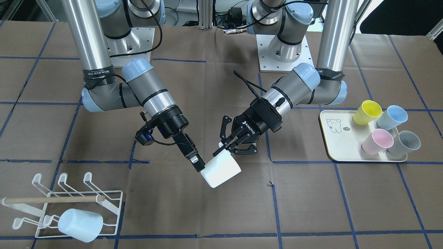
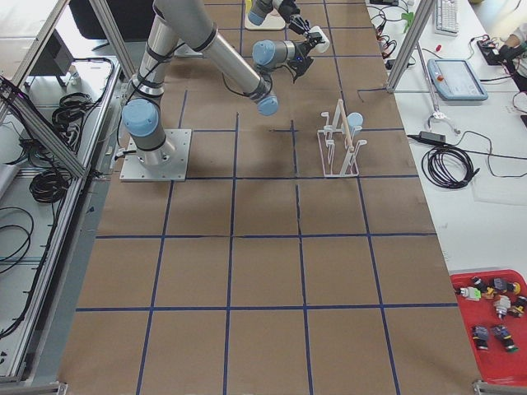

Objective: Transfer IKEA cup to right arm and place on rack

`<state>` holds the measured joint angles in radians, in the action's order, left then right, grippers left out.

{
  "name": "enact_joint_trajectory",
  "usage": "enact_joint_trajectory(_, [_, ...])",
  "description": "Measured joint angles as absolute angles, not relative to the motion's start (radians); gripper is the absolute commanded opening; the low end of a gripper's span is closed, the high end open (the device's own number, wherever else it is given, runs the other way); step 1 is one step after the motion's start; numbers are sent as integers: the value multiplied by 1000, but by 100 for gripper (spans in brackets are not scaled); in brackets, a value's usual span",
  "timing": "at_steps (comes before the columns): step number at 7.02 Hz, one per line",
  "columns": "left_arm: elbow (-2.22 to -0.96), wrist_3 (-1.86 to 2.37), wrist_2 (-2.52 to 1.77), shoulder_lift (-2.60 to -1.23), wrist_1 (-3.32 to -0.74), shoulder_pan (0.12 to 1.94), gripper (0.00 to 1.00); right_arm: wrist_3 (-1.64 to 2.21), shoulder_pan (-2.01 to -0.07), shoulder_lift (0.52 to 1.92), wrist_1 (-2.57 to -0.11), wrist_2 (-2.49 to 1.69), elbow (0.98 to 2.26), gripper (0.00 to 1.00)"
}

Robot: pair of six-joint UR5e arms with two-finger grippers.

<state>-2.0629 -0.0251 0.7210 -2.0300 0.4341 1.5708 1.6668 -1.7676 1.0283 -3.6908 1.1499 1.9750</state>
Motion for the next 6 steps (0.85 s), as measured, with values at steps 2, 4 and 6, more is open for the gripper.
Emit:
enact_joint_trajectory(2, [-2063,-24,721,-2029,434,1571,0,1683,-1785,1027,-3665,1153,1945,99])
enact_joint_trajectory(4, [-2063,-20,722,-2029,434,1571,0,1689,-1797,1020,-3651,1167,1921,99])
enact_joint_trajectory(6, [-2062,-18,721,-2029,434,1571,0,1692,-1802,1013,-3645,1171,1902,99])
